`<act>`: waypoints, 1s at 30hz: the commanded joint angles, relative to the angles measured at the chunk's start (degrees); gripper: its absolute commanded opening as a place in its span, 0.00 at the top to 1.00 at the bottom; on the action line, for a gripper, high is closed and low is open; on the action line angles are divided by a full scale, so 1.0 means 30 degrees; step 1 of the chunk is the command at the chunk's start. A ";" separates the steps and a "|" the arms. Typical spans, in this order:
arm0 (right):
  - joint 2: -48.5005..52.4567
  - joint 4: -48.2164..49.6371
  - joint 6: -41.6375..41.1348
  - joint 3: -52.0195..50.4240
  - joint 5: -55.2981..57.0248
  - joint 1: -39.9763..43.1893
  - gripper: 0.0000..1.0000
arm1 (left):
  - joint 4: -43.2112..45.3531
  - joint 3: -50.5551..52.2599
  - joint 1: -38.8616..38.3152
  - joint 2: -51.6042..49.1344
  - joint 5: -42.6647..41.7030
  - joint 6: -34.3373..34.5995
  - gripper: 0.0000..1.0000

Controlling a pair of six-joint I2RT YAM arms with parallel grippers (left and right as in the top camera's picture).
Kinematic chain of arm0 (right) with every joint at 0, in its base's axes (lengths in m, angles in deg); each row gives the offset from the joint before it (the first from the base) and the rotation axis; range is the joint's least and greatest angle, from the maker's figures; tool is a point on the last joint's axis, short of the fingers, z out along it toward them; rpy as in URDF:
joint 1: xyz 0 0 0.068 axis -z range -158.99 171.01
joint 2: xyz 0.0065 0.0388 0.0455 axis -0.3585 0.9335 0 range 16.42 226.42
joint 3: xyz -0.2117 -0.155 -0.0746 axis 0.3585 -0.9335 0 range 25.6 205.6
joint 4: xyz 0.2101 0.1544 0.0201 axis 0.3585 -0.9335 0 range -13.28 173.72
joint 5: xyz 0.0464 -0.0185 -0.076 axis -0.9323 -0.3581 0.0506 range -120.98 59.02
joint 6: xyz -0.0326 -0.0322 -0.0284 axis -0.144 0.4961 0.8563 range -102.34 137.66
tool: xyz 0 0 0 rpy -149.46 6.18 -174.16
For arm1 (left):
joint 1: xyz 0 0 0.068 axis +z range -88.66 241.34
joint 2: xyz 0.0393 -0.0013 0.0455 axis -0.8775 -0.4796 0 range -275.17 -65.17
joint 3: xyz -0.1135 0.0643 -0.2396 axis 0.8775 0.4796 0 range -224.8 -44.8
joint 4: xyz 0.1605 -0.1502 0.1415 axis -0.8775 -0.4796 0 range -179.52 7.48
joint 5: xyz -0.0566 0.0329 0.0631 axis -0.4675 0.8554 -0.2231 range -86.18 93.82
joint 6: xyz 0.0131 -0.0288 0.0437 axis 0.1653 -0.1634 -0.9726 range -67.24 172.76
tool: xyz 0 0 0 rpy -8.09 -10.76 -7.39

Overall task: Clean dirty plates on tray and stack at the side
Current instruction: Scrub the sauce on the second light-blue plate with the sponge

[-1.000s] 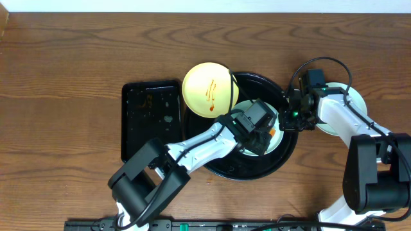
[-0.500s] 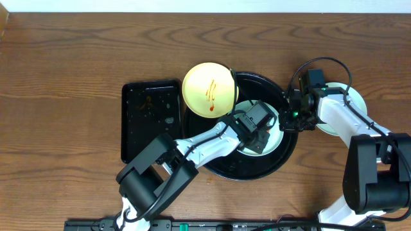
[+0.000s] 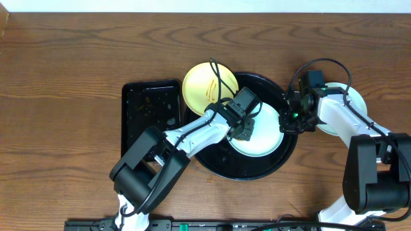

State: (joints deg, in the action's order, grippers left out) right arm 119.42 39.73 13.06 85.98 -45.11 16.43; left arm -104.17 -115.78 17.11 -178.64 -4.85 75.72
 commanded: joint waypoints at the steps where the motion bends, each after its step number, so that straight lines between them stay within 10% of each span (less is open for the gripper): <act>1: -0.0474 -0.0189 -0.0175 0.0204 0.0692 -0.0131 0.99 | -0.1501 0.0364 0.0073 -0.0605 -0.0954 0.0903 0.92; 30: -0.0474 -0.0328 -0.0168 0.0204 0.0692 -0.0131 0.99 | -0.1013 0.0073 0.1865 0.4648 0.1778 0.2943 0.92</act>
State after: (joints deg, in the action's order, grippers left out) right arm 119.31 38.88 13.06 85.98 -44.45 16.43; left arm -106.62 -115.65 22.36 -166.22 -0.91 85.77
